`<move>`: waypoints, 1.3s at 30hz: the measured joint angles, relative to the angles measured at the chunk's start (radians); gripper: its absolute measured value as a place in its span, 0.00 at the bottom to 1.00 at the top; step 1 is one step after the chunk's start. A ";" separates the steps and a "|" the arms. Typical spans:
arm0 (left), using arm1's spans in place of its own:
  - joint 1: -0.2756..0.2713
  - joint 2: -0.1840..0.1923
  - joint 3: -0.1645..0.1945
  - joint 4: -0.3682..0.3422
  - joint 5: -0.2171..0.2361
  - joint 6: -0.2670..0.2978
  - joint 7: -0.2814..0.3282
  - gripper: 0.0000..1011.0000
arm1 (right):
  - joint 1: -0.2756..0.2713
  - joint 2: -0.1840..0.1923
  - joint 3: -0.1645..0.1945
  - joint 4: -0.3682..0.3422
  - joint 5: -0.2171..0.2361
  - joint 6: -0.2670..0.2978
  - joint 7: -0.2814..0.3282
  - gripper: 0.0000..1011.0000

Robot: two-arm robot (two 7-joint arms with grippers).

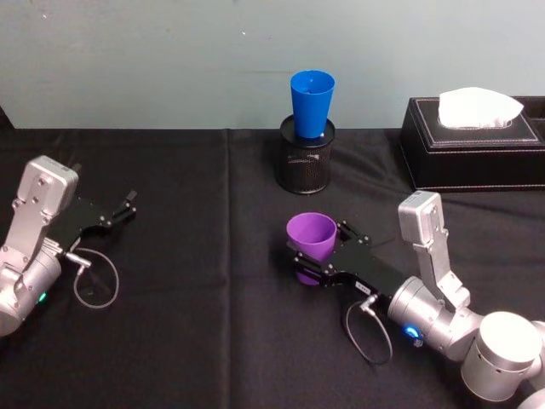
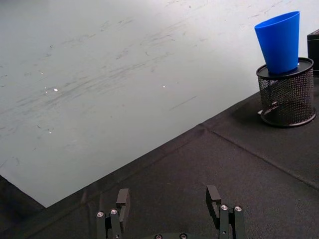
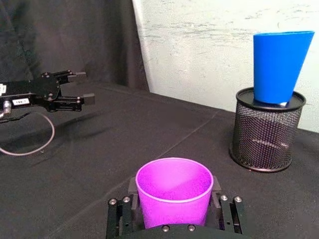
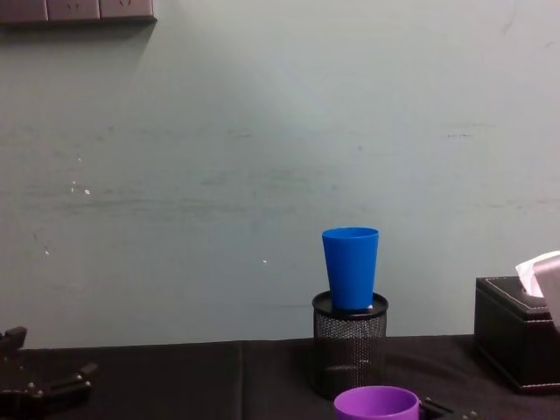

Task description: Pick up one cup with a gripper and tap it against the other cup.

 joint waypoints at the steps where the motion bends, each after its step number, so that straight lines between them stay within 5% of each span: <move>1: 0.000 0.000 0.000 0.000 0.000 0.000 0.000 0.99 | 0.000 0.000 0.000 0.000 0.000 0.000 0.000 0.82; 8: 0.000 0.000 0.000 0.000 0.000 0.000 0.000 0.99 | 0.000 0.001 -0.001 0.000 -0.002 -0.003 0.000 0.99; 22: 0.000 0.000 0.000 0.000 0.000 0.000 0.000 0.99 | -0.010 0.007 0.001 -0.029 -0.020 -0.022 -0.019 0.99; 33: 0.000 0.000 0.000 0.000 0.000 0.000 0.000 0.99 | -0.037 0.014 0.039 -0.139 0.012 -0.014 -0.034 0.99; 39: 0.000 0.000 0.000 0.000 0.000 0.000 0.000 0.99 | -0.049 -0.009 0.085 -0.183 0.022 0.000 -0.118 0.99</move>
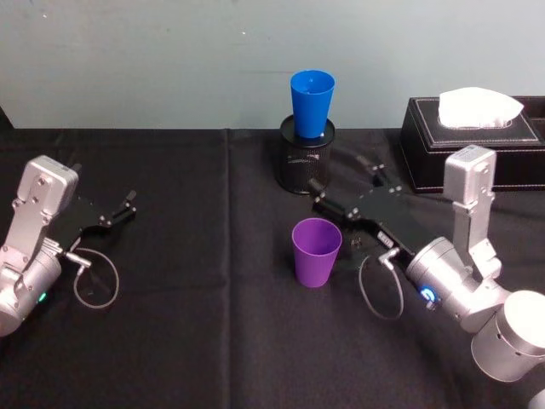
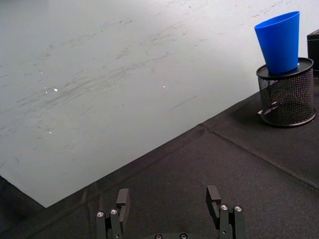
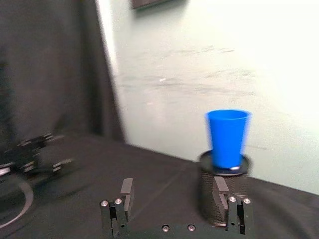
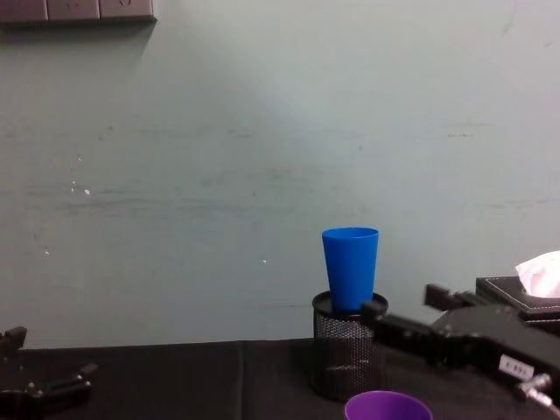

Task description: Pick up one cup with a gripper and tap it against the other cup.

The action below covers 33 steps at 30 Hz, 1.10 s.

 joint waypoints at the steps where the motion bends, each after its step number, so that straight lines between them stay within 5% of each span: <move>1: 0.000 0.000 0.000 0.000 0.000 0.000 0.000 0.99 | -0.001 -0.010 0.013 -0.001 -0.008 0.002 -0.032 0.99; 5: 0.000 0.000 0.000 0.000 0.000 0.000 0.000 0.99 | -0.004 -0.031 0.039 0.003 -0.040 0.014 -0.109 0.99; 15: 0.000 0.000 0.000 0.000 0.000 0.000 0.000 0.99 | -0.005 -0.109 0.081 0.077 -0.204 0.071 -0.370 0.99; 20: 0.000 0.000 0.000 0.000 0.000 0.000 0.000 0.99 | 0.006 -0.124 0.092 0.124 -0.219 0.061 -0.382 0.99; 33: 0.000 0.000 0.000 0.000 0.000 0.000 0.000 0.99 | 0.005 -0.122 0.088 0.115 -0.218 0.062 -0.379 0.99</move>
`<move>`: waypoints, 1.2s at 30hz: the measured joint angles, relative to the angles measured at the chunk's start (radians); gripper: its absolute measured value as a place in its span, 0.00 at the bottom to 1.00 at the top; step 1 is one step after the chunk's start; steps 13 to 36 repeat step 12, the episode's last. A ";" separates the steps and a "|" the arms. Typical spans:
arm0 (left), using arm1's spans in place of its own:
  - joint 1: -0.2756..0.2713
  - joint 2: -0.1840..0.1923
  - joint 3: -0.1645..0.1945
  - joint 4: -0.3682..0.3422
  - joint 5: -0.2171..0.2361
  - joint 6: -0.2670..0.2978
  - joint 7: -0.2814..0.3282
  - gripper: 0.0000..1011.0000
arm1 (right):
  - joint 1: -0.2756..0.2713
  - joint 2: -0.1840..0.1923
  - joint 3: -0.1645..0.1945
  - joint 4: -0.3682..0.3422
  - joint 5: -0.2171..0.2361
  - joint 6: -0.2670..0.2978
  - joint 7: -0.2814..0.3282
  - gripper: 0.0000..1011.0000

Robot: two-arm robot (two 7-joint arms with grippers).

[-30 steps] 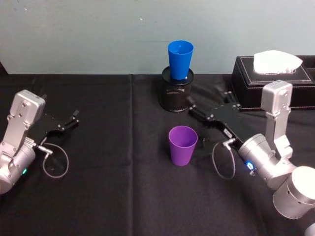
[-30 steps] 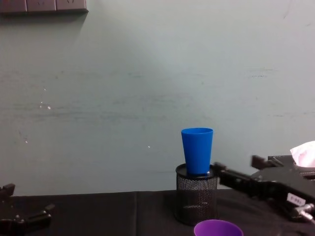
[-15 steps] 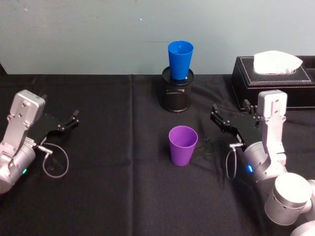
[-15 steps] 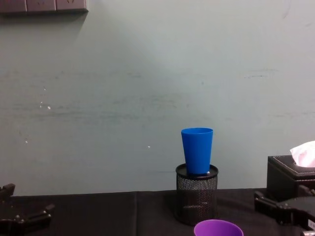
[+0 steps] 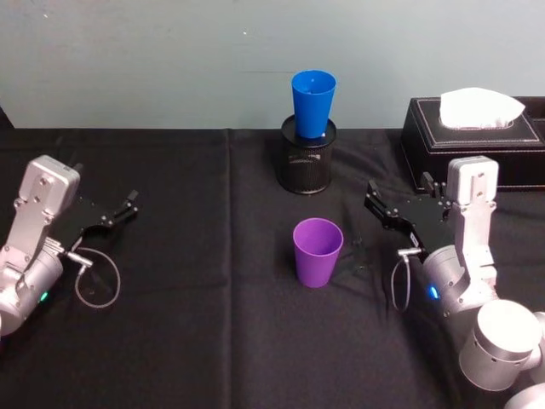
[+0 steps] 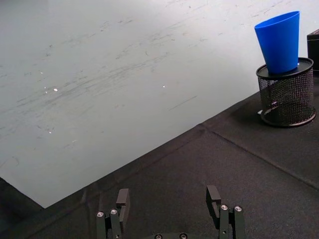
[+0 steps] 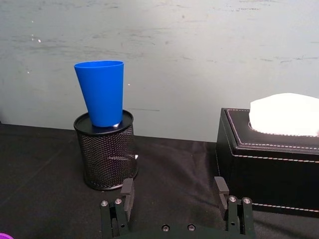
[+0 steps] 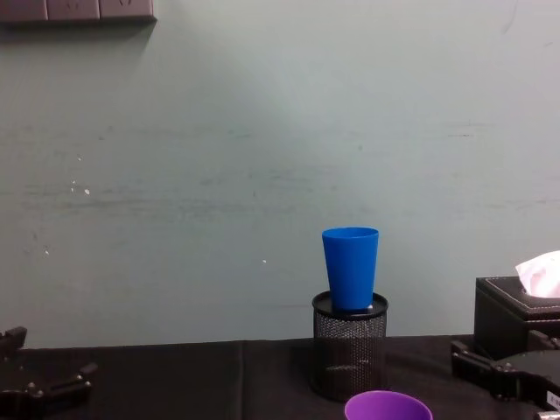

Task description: Pick up one cup with a gripper and tap it against the other cup.

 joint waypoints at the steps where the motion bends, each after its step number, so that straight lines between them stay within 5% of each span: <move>1: 0.000 0.000 0.000 0.000 0.000 0.000 0.000 0.99 | 0.000 0.000 0.000 -0.001 0.000 0.000 0.000 0.99; 36: 0.000 0.000 0.000 0.000 0.000 0.000 0.000 0.99 | -0.001 0.001 -0.002 -0.004 0.001 0.001 0.000 0.99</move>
